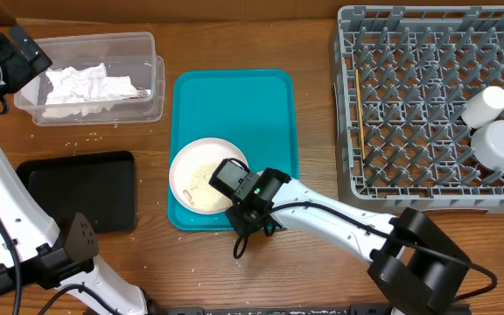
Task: Sort waste into correct bins and load items into the dishwasher
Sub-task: 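Reach the right gripper to the small pink bowl and grasp its rim, then carry the pink bowl right and set it in the dish rack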
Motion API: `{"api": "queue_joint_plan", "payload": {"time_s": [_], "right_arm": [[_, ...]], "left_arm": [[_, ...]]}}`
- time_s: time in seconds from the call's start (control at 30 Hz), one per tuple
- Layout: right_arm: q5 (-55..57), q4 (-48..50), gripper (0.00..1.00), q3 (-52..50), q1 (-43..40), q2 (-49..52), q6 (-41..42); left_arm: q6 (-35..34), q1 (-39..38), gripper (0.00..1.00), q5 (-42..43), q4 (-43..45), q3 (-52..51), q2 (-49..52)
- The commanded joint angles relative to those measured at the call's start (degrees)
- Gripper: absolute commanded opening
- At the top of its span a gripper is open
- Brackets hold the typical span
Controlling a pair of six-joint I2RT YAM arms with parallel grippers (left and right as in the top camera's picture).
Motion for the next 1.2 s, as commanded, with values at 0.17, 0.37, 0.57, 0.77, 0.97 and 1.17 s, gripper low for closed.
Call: {"api": "queue_joint_plan", "payload": {"time_s": [0.17, 0.37, 0.57, 0.77, 0.97, 1.17], "right_arm": [[1.79, 0.48, 0.15, 0.33, -0.15, 0.37, 1.73], [-0.31, -4.52, 0.04, 8.11, -0.17, 0.35, 3.48], [4.20, -13.57, 0.04, 22.64, -2.54, 0.35, 3.41], [10.67, -22.62, 0.04, 40.85, -12.57, 0.35, 3.23], [1.64, -25.00, 0.04, 54.82, -32.46, 0.35, 1.57], [-26.60, -20.50, 0.04, 54.34, -53.11, 1.44, -3.37]], "left_arm": [[1.09, 0.15, 1.00, -0.42, 0.07, -0.20, -0.20], [1.09, 0.15, 1.00, -0.42, 0.07, -0.20, -0.20], [1.09, 0.13, 1.00, -0.39, 0.07, -0.20, -0.20], [1.09, 0.15, 1.00, -0.39, 0.04, -0.20, -0.20], [1.09, 0.13, 1.00, -0.39, 0.04, -0.20, -0.20], [1.09, 0.15, 1.00, -0.42, 0.04, -0.20, -0.20]]}}
